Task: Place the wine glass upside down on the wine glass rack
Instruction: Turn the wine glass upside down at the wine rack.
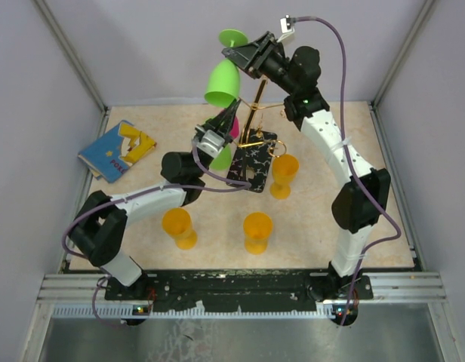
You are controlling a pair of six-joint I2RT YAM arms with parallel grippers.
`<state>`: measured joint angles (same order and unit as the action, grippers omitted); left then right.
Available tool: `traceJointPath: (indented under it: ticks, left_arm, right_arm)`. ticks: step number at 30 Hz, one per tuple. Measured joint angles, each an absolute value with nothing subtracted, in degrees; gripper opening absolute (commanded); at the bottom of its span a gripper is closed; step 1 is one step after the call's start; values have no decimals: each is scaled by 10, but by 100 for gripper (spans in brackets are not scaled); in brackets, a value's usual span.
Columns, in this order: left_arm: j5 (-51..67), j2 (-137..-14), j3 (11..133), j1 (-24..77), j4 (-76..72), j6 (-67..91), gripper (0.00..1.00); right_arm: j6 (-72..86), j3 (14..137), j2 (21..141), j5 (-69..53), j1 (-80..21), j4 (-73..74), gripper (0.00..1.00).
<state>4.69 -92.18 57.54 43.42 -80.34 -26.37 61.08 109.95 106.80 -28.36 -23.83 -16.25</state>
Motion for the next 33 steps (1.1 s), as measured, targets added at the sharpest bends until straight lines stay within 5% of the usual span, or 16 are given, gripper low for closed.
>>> traceJointPath:
  ticks: [8, 16, 19, 33]
  left_arm:
    - [53, -934, 585, 434, -813, -246, 0]
    - [58, -942, 591, 434, -809, -241, 1]
    - [57, -943, 591, 434, -804, -242, 3]
    - [58, -933, 565, 438, -792, -244, 55]
  right_arm:
    - [611, 1100, 1069, -284, -238, -163, 35]
    - [616, 1105, 1072, -281, -236, -167, 1]
    - [615, 1112, 1072, -284, -236, -172, 0]
    - [510, 1147, 1077, -292, -239, -122, 0]
